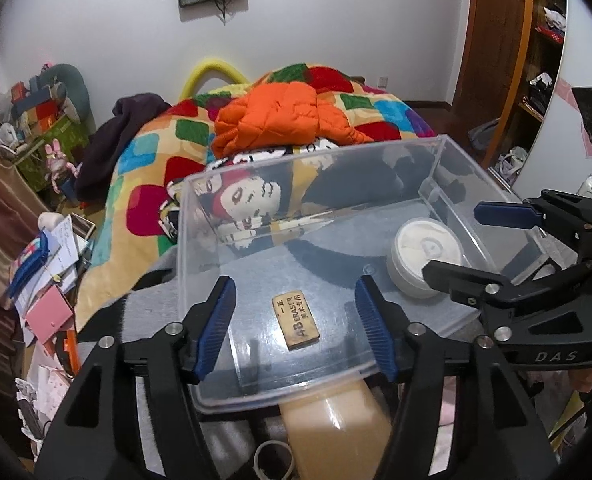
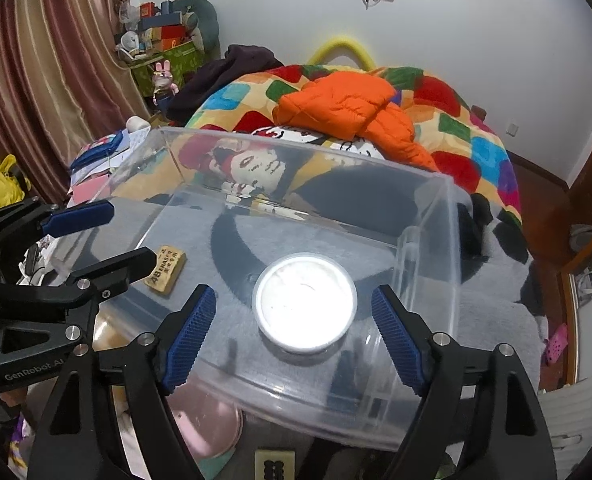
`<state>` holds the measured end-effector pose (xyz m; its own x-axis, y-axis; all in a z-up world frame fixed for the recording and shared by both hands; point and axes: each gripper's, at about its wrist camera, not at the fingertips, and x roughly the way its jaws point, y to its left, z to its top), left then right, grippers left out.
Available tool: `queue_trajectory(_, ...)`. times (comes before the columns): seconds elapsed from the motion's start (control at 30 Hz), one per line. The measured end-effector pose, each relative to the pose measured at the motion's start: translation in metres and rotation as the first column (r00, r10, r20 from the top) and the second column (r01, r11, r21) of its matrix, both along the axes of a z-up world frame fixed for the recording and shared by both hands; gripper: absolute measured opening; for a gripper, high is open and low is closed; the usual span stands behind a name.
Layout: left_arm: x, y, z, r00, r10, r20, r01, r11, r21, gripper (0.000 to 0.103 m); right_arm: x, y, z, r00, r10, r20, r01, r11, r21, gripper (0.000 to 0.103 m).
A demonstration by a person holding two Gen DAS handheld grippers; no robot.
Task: Organize objects
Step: 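Lower the white container into the box while left tool drops the eraser inside, then move left tool to the yellow jar while right tool approaches the bagged pink rope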
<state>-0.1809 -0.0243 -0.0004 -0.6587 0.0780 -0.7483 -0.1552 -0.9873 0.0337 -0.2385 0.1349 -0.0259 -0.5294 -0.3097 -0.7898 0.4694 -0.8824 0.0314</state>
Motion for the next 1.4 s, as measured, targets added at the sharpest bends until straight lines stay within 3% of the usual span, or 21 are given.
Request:
queue_trajectory(0.17,0.017,0.000,0.012,0.998,0.012,-0.054,-0.013,1.000,-0.023,0.076,0.014,0.013,0.015,0.999,-0.011,-0.038,0.010,1.000,-0.020,0.081)
queue_trajectory(0.27,0.028,0.002,0.018,0.997,0.011,-0.080,-0.014,0.999,-0.039,0.077,0.024,0.023,0.024,0.997,-0.028,-0.069,0.026,0.999,-0.027,0.083)
queue_trajectory(0.37,0.039,0.004,0.023,0.995,0.011,-0.101,-0.016,0.999,-0.045,0.089,0.033,0.036,0.031,0.995,-0.045,-0.085,0.042,0.999,-0.032,0.084)
queue_trajectory(0.73,0.082,0.010,0.038,0.986,0.008,-0.166,-0.016,0.999,-0.042,0.095,0.074,0.076,0.042,0.984,-0.104,-0.145,0.098,0.994,-0.049,0.087)
queue_trajectory(1.07,0.101,0.008,0.018,0.989,0.043,-0.139,-0.045,0.999,-0.009,0.095,0.109,0.096,0.033,0.968,-0.143,-0.207,0.143,0.990,-0.013,0.088)
queue_trajectory(1.4,0.100,0.002,-0.024,0.997,0.073,-0.033,-0.071,0.995,0.063,0.095,0.125,0.116,-0.002,0.970,-0.187,-0.153,0.191,0.982,0.013,0.088)
